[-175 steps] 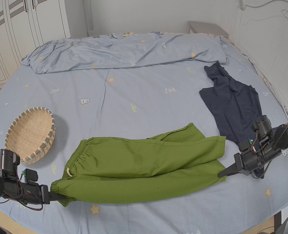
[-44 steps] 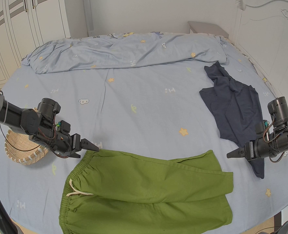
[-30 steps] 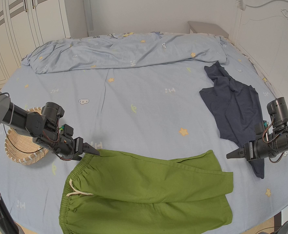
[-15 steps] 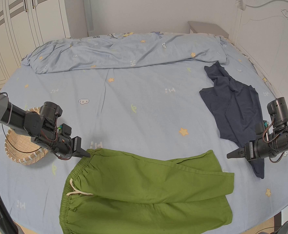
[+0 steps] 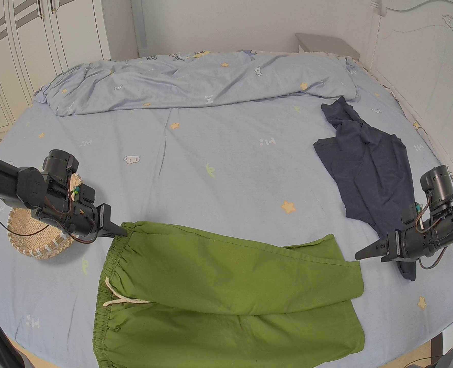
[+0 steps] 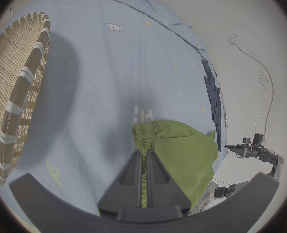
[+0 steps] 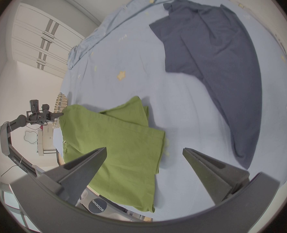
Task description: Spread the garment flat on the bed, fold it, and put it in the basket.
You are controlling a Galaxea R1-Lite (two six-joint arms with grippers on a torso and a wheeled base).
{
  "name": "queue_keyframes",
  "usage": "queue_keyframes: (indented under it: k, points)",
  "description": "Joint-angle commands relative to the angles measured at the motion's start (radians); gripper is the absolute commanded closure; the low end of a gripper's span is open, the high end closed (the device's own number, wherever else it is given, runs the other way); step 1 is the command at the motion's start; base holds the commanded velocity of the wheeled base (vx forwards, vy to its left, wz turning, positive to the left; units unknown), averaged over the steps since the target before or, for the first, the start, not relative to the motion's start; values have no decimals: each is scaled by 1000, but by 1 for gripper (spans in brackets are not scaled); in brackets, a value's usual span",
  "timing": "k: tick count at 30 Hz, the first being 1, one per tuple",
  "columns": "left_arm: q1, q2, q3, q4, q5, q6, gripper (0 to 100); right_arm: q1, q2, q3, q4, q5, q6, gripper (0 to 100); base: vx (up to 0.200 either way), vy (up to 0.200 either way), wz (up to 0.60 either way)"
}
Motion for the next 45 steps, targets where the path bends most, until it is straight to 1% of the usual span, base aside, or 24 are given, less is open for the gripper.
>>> queue_keyframes:
  k: [1, 6, 8, 9, 10, 12, 17, 19, 22, 28, 29, 40, 45]
  points:
    - [-4, -14, 5, 0, 0, 0, 100, -3, 76, 42, -2, 19, -7, 0, 0, 0, 0]
    - [-6, -14, 5, 0, 0, 0, 100, -1, 111, 44, -2, 27, -13, 0, 0, 0, 0]
    - [-7, -12, 7, -1, 0, 0, 100, 0, 117, 44, -2, 75, -13, 0, 0, 0, 0]
    - [-7, -12, 7, -1, 0, 0, 100, 0, 117, 44, -2, 75, -13, 0, 0, 0, 0]
    - [-7, -9, 5, 0, 0, 0, 100, -1, 128, 44, -2, 128, -13, 0, 0, 0, 0]
    - [-7, -9, 5, -1, 0, 0, 100, -1, 139, 41, -3, 147, -12, 0, 0, 0, 0]
    - [-7, -11, 5, -1, 0, 0, 100, -1, 171, 45, -36, 150, -12, 0, 0, 0, 0]
    - [-7, -12, 5, -1, 0, 0, 100, 5, 201, 64, -91, 150, -6, 0, 0, 0, 0]
    - [-7, -12, 5, -1, 0, 0, 100, 22, 208, 65, -119, 148, 10, 0, 0, 0, 0]
    - [-7, -11, 5, -1, 0, 0, 100, 22, 206, 59, -119, 150, 19, 0, 0, 0, 0]
    - [-7, -11, 5, -1, 0, 0, 100, 20, 208, 59, -120, 150, 19, 100, 0, 0, 0]
    - [-7, -11, 5, -1, 0, 0, 100, -4, 211, 65, -152, 147, 16, 100, 0, 0, 0]
    - [-7, -17, 13, -1, 2, 2, 100, 2, 209, 78, -155, 142, -7, 100, 0, 0, 0]
